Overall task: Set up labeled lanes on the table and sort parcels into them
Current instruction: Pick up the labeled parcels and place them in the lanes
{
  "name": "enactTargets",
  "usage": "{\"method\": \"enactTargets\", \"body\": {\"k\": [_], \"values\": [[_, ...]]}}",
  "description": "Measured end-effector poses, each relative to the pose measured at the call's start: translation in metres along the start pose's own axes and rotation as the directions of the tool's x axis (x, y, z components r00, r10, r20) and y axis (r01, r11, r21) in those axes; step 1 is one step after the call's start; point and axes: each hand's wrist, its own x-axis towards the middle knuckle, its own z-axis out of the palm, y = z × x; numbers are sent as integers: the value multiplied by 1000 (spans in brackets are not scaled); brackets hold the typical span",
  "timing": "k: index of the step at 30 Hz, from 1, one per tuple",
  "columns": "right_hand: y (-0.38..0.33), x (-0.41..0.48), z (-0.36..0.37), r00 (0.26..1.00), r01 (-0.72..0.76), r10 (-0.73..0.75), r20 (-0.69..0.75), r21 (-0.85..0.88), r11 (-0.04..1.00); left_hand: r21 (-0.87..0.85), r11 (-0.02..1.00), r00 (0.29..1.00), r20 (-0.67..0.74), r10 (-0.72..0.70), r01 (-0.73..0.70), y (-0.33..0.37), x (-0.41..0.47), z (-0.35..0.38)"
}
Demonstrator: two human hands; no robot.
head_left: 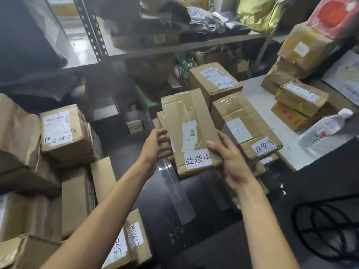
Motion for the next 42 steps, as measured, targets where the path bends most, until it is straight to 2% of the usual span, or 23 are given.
{"method": "enactTargets", "body": {"k": [5, 11, 16, 21, 25, 29, 42], "values": [[10, 18, -20, 995, -63, 63, 74, -4, 998, 40, 999, 995, -91, -27, 31, -18, 0, 11], [44, 30, -44, 966, -166, 178, 187, -77, 983, -31, 998, 971, -231, -66, 60, -54, -18, 40], [66, 28, -69, 924, -293, 312, 223, -114, 949, -95, 986, 957, -244, -157, 138, -81, -29, 61], [81, 18, -80, 884, -370, 399, 244, -158, 916, -92, 984, 911, -374, -173, 149, -97, -31, 69], [88, 5, -89, 860, -436, 464, 213, -168, 884, 6, 978, 891, -414, -186, 207, -111, -34, 71], [92, -3, -98, 849, -470, 502, 166, -198, 860, 7, 974, 871, -449, -198, 225, -114, -29, 73], [92, 10, -97, 859, -479, 507, 66, -243, 844, 79, 965, 907, -367, -204, 249, -115, -16, 76]]}}
